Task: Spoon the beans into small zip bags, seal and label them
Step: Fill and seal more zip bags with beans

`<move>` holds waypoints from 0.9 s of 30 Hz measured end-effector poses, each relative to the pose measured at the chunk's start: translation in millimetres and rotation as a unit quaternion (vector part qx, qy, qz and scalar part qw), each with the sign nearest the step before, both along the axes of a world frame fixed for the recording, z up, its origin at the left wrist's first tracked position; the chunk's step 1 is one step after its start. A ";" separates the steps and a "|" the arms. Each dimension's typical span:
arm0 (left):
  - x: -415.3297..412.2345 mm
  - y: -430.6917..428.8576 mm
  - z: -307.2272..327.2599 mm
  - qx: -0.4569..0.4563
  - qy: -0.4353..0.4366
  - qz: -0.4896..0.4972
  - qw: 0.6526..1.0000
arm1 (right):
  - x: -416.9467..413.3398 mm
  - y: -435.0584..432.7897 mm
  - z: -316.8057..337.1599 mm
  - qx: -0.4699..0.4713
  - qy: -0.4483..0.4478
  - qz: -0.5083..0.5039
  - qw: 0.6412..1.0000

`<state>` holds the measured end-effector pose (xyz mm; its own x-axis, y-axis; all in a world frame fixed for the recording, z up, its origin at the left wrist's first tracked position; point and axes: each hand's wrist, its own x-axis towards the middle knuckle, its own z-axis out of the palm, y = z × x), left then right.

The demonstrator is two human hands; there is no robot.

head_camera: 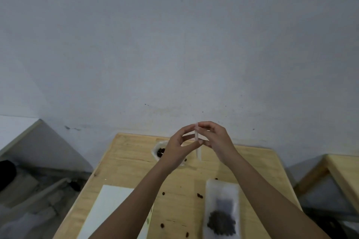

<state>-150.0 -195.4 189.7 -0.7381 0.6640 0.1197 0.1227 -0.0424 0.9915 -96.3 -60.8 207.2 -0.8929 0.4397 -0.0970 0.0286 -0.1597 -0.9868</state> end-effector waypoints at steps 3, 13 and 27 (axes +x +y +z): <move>1.2 3.9 -0.8 0.008 0.006 0.002 1.000 | 3.1 2.2 1.7 -0.005 0.001 -0.005 1.000; 13.1 21.3 -12.0 0.015 0.034 0.000 0.999 | 11.3 6.7 -8.8 0.133 0.001 -0.101 0.986; 12.8 30.8 -20.1 -0.067 0.124 0.109 0.984 | 14.8 8.5 -13.9 0.149 -0.028 -0.106 0.983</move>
